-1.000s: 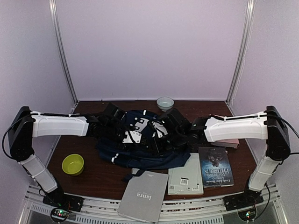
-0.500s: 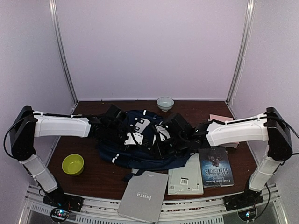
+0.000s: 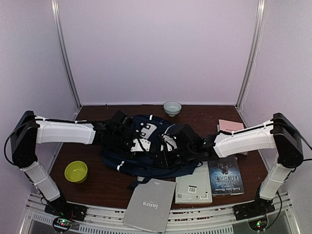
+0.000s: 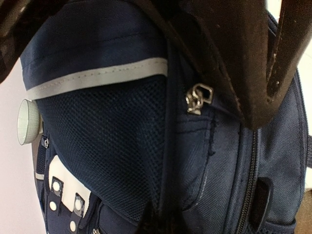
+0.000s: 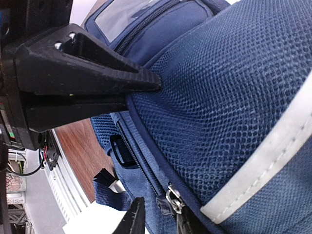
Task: Pack the student bag
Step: Zip the upper front pocket of the student bag.
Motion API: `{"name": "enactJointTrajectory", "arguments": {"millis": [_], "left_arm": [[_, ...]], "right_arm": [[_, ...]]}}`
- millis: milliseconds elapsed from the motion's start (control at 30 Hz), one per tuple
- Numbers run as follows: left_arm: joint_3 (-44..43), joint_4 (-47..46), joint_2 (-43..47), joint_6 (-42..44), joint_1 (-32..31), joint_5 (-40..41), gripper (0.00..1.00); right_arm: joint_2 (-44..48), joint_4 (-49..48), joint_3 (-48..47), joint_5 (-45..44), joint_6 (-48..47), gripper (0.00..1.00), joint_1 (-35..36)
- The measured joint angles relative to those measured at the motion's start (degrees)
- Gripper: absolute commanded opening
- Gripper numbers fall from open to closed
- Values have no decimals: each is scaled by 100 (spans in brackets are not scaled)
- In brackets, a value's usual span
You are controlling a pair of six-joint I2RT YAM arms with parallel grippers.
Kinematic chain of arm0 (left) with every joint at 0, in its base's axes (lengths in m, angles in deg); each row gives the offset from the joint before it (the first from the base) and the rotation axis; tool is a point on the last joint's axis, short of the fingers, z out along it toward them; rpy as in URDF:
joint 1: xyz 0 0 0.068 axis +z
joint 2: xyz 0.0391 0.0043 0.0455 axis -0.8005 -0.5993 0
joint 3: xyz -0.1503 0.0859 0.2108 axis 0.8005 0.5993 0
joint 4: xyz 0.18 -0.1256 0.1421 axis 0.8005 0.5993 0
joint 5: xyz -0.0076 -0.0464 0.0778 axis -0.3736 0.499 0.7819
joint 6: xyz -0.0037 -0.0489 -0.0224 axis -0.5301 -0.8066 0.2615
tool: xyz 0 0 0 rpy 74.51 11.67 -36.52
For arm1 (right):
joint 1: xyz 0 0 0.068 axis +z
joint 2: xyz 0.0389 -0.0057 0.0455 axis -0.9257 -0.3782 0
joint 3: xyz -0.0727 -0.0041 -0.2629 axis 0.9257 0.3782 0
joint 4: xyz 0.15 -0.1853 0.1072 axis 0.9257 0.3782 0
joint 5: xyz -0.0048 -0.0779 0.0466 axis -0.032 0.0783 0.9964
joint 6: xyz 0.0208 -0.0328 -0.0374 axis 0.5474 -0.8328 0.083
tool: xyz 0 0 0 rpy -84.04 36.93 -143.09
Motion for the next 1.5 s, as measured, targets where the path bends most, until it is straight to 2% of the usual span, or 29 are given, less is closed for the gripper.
{"name": "enactJointTrajectory", "arguments": {"millis": [167,367,467,567,833,967,1133,1367,1500], "left_arm": [[0,-17,-4,-4,-15,11,0],[-9,-83,-11,-46,-46,68,0],[-107,-81,-39,-92,-59,142,0],[-190,-72,-50,-151,-94,227,0],[-216,-87,-72,-251,-214,382,0],[-216,-76,-72,-203,-282,525,0],[-214,-81,-72,-101,-348,752,0],[-96,-256,-50,-20,-439,767,0],[52,-485,35,4,-474,748,0]], "right_arm": [[-2,-232,144,-72,155,24,17],[-2,-577,297,-682,566,18,114],[0,-667,297,-1091,717,11,140],[9,-693,297,-1399,780,0,142],[254,-866,640,-1558,811,0,140],[667,-592,968,-1499,573,0,24],[986,-22,1078,-1027,63,0,-402],[1239,809,1021,-562,-892,0,-1040],[1261,1410,662,-466,-1425,0,-1307]]}}
